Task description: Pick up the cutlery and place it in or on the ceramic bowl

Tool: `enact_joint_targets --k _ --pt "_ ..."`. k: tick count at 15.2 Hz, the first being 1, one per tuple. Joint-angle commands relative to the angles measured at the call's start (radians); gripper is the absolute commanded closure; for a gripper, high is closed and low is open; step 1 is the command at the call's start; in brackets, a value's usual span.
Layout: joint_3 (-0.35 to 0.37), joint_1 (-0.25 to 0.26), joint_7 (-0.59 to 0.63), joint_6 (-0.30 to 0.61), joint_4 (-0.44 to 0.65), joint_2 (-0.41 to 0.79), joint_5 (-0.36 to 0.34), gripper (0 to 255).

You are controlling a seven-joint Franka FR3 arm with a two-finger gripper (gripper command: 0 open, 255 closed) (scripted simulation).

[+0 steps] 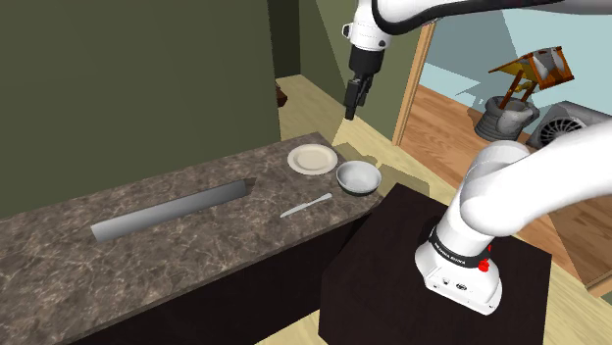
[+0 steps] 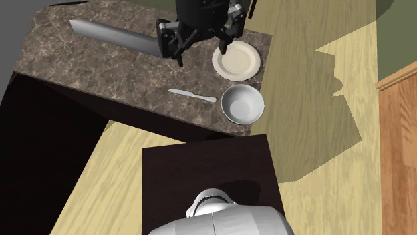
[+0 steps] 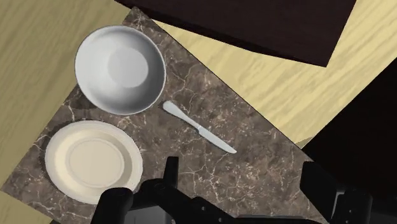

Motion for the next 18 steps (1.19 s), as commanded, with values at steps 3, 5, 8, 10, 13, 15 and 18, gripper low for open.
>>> enact_joint_targets --k 3,5,8,10,13,15,18 --pt "-0.028 0.035 -0.114 0.146 -0.054 0.098 -0.016 0" --pt "-0.043 0.052 -0.17 0.217 -0.077 0.15 -0.022 0" --pt "-0.064 0.078 -0.256 0.325 -0.103 0.238 -0.028 0" --pt "-0.076 0.095 -0.313 0.397 -0.113 0.304 -0.029 0" --pt "-0.093 0.122 -0.402 0.503 -0.118 0.412 -0.024 0" --pt "-0.102 0.14 -0.464 0.572 -0.115 0.488 -0.015 0" --pt "-0.11 0.164 -0.561 0.671 -0.1 0.609 0.008 0"
